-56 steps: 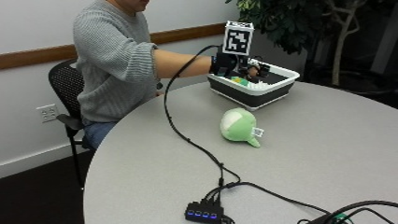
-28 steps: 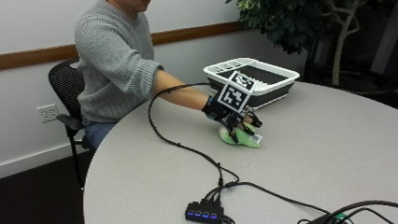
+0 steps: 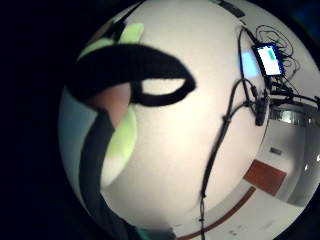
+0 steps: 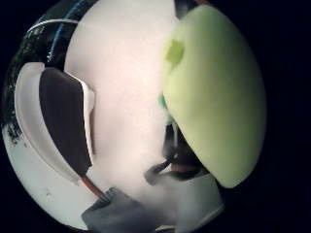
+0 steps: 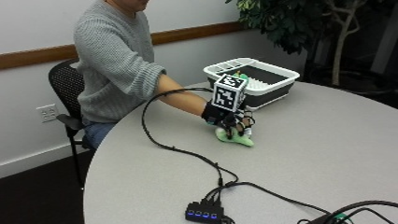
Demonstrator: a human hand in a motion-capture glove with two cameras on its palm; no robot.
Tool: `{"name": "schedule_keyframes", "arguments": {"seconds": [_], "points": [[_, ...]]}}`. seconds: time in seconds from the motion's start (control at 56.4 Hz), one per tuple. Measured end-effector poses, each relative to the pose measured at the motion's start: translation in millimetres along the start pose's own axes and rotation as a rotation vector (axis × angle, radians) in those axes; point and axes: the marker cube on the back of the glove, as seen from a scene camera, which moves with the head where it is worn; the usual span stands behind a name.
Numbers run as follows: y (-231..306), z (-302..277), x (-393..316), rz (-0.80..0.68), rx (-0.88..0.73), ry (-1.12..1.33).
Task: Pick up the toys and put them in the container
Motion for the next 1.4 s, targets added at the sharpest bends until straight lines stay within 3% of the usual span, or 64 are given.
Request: {"name": "schedule_keyframes", "arguments": {"seconds": [0.106, 0.39, 0.479, 0.568, 0.656, 0.763, 0.869, 0.958, 1.082, 1.224, 1.295, 1.401], "points": [[2.4, -8.6, 1.8, 0.02, 0.096, -0.056], [16.8, -61.5, 1.4, 0.003, 0.12, -0.069], [22.0, -95.0, -34.2, -0.074, 0.161, -0.076], [28.3, -132.3, -89.3, -0.271, 0.231, 0.066], [37.2, -168.5, -170.1, -0.359, 0.233, -0.134], [37.2, -193.1, -243.2, -0.424, 0.236, -0.157], [25.6, -200.0, -279.0, -0.375, 0.261, -0.019], [26.7, -200.6, -304.2, -0.43, 0.219, -0.13], [27.1, -186.2, -303.8, -0.443, 0.049, -0.081], [19.7, -170.8, -285.6, -0.258, 0.018, 0.123], [32.8, -168.1, -301.7, -0.456, -0.02, -0.018], [38.2, -165.4, -299.5, -0.507, -0.029, -0.042]]}}
